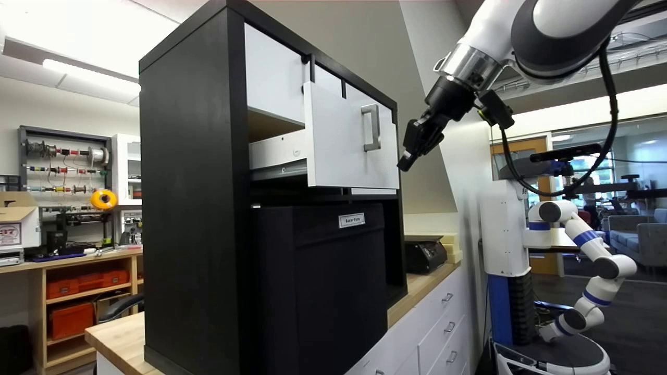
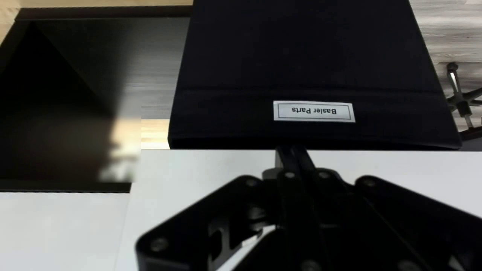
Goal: Open the bottom drawer of the cabinet
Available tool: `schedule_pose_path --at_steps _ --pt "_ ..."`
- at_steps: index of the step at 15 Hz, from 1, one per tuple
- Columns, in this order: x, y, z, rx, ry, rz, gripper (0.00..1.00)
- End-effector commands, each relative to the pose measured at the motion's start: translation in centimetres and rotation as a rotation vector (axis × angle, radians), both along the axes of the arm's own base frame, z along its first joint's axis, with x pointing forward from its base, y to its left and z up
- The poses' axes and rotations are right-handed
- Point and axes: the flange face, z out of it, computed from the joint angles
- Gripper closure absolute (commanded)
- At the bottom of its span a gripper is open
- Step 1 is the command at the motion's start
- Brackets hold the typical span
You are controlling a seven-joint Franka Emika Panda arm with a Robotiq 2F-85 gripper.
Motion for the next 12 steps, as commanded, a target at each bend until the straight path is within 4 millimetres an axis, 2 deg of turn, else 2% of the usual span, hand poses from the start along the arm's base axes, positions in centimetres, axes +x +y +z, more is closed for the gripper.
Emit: schedule_pose_path --at_steps 1,3,4,5,12 --pt "-2.6 -0.7 -0.4 -0.003 0.008 -0.031 1.0" --pt "-2.8 -0.6 -0.3 -0.003 0.03 -0.023 1.0" --pt "-2.9 -0.4 -0.4 -0.004 0.045 -0.012 0.74" --pt "-3.0 -0.4 -0.5 -0.006 0.067 0.006 0.73" --pt "-3.4 0.3 1.2 0.023 0.37 0.135 0.3"
